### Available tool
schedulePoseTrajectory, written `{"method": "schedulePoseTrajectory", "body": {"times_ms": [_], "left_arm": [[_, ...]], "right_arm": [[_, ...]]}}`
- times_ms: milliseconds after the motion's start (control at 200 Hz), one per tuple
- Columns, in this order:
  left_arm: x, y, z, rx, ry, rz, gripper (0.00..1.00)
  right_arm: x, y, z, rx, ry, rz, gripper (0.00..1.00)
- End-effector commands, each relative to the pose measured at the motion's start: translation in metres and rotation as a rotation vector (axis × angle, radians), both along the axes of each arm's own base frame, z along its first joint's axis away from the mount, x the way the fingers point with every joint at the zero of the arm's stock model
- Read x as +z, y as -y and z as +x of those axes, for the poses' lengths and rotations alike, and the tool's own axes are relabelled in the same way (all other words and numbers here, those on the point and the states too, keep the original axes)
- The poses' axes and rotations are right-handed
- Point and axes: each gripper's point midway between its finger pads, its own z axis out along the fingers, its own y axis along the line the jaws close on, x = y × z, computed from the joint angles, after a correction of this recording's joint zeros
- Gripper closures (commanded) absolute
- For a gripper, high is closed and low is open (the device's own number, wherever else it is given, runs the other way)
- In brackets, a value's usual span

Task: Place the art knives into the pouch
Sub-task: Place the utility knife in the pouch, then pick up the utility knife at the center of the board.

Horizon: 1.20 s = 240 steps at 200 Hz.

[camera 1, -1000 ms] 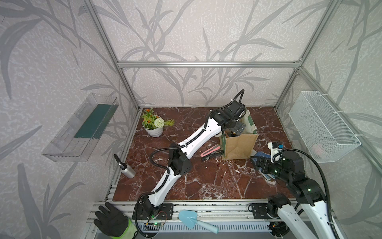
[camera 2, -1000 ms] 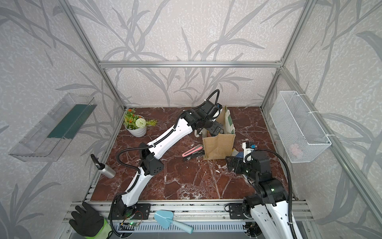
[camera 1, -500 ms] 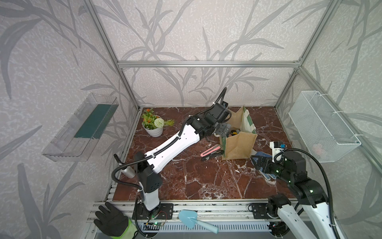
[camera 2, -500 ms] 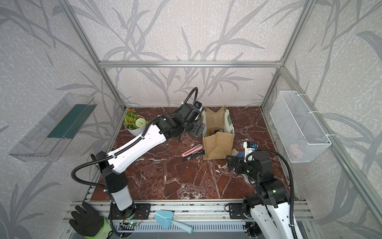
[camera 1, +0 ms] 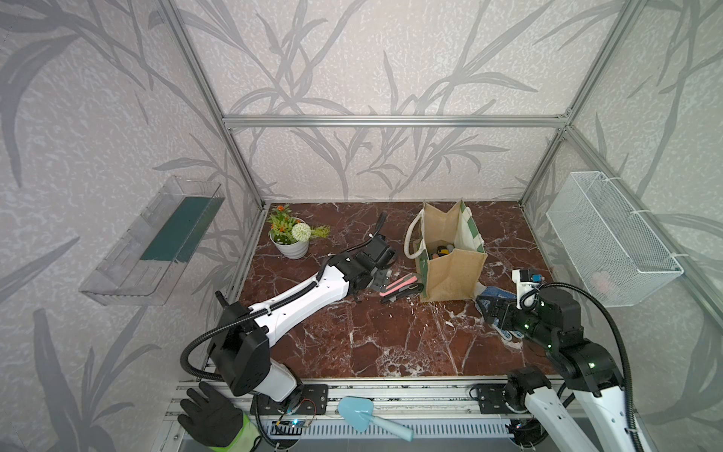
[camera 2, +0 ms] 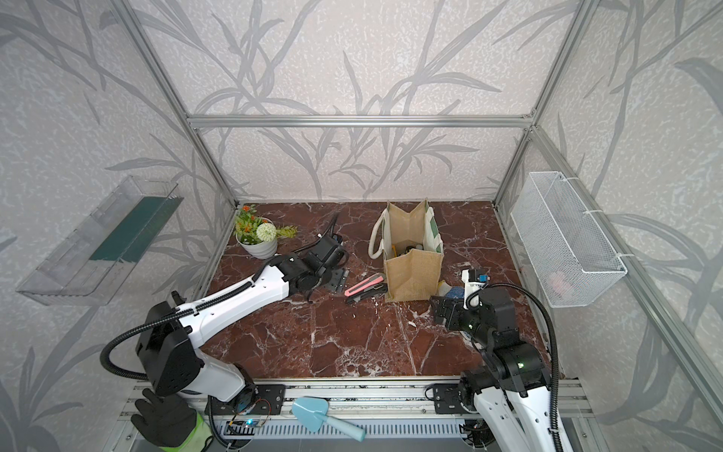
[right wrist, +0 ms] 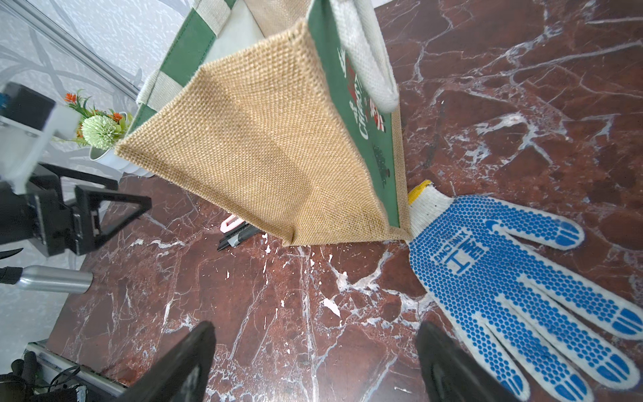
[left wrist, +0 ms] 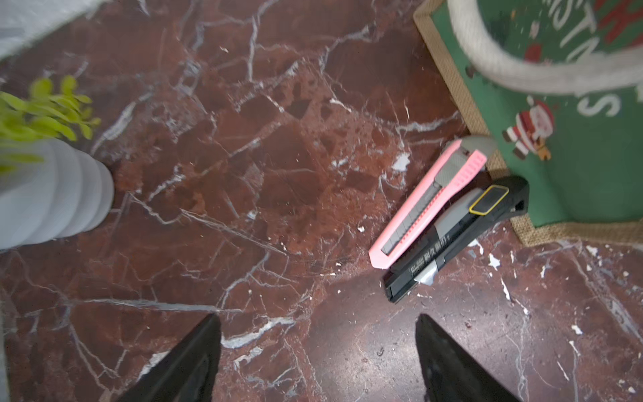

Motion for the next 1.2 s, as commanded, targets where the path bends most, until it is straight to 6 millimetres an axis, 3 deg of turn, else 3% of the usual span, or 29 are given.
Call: {"method": "schedulePoseTrajectory", "body": {"times_ms": [0, 215, 450, 570, 670, 1195], "left_arm": [[-0.015, 0.019, 0.001, -0.04, -0.029, -0.056, 0.16], [-0.055, 0.036, 0.008, -0.106, -0.117, -0.001, 0.19], [-0.08, 0.049, 0.018, -0.118, -0.173, 0.039, 0.21], [-0.091, 0.054, 0.024, -0.12, -0.184, 0.063, 0.25], [-0.096, 0.056, 0.03, -0.113, -0.189, 0.089, 0.35], [-0.124, 0.084, 0.046, -0.165, -0.221, 0.113, 0.4]], "right_arm": [[0.007, 0.003, -0.001, -0.019, 0.01, 0.007, 0.09], [0.005, 0.004, -0.002, -0.035, 0.002, 0.014, 0.09], [0.004, 0.007, -0.006, -0.038, -0.004, 0.0, 0.09], [0.003, 0.008, -0.007, -0.042, -0.014, -0.007, 0.09], [0.003, 0.008, -0.007, -0.043, -0.017, -0.012, 0.09], [-0.002, 0.012, -0.008, -0.055, -0.036, -0.034, 0.09]]}}
